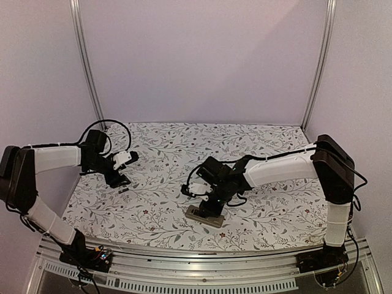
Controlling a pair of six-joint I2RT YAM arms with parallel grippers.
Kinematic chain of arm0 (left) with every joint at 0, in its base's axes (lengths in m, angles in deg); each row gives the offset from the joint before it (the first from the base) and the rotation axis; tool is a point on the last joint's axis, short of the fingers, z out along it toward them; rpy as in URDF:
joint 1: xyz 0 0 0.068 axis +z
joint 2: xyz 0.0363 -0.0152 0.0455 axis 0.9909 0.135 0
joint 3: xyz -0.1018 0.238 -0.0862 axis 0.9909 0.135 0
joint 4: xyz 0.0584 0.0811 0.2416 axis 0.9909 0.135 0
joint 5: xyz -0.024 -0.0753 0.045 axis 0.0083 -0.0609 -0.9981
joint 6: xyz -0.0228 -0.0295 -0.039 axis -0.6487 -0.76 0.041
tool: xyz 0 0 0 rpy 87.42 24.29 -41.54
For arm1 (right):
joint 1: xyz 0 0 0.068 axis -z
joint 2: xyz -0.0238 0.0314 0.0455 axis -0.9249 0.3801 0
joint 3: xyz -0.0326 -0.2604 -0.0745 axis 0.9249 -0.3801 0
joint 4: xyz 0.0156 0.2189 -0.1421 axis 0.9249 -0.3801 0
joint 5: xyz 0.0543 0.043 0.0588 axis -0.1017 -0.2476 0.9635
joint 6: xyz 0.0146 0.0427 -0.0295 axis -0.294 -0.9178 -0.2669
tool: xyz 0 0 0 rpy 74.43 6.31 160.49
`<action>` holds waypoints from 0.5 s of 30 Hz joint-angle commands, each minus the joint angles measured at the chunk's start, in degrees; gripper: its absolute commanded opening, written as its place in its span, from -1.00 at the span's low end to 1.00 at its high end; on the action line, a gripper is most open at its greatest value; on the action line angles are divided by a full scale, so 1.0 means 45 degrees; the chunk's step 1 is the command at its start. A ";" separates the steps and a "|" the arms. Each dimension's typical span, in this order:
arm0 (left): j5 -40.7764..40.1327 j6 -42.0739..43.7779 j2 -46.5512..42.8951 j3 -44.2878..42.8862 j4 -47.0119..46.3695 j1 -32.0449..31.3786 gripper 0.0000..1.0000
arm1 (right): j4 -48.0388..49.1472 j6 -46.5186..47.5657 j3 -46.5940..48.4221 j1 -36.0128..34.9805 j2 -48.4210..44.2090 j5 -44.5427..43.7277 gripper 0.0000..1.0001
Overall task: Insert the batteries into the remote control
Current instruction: Pick up the battery from the center of the board.
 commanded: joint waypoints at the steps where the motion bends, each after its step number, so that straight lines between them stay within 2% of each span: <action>1: -0.0842 0.3223 0.0278 0.0523 0.2635 0.0797 0.51 | -0.1172 0.0444 -0.0720 0.0197 0.0170 -0.1199 -1.00; 3: -0.0889 0.3387 0.0640 0.0638 0.2095 0.1255 0.51 | -0.1119 0.0420 -0.0788 0.0197 0.0191 -0.1228 -1.00; 7: -0.0940 0.4251 0.1027 0.1187 0.1203 0.1296 0.41 | -0.1052 0.0333 -0.0893 0.0197 0.0153 -0.1352 -1.00; 11: -0.1145 0.3937 0.1411 0.1418 0.0189 0.1117 0.13 | -0.0989 0.0384 -0.0863 0.0197 0.0198 -0.1310 -1.00; 15: -0.1189 0.3994 0.1526 0.1696 -0.0180 0.0858 -0.01 | -0.0969 0.0406 -0.0860 0.0215 0.0339 -0.1229 -1.00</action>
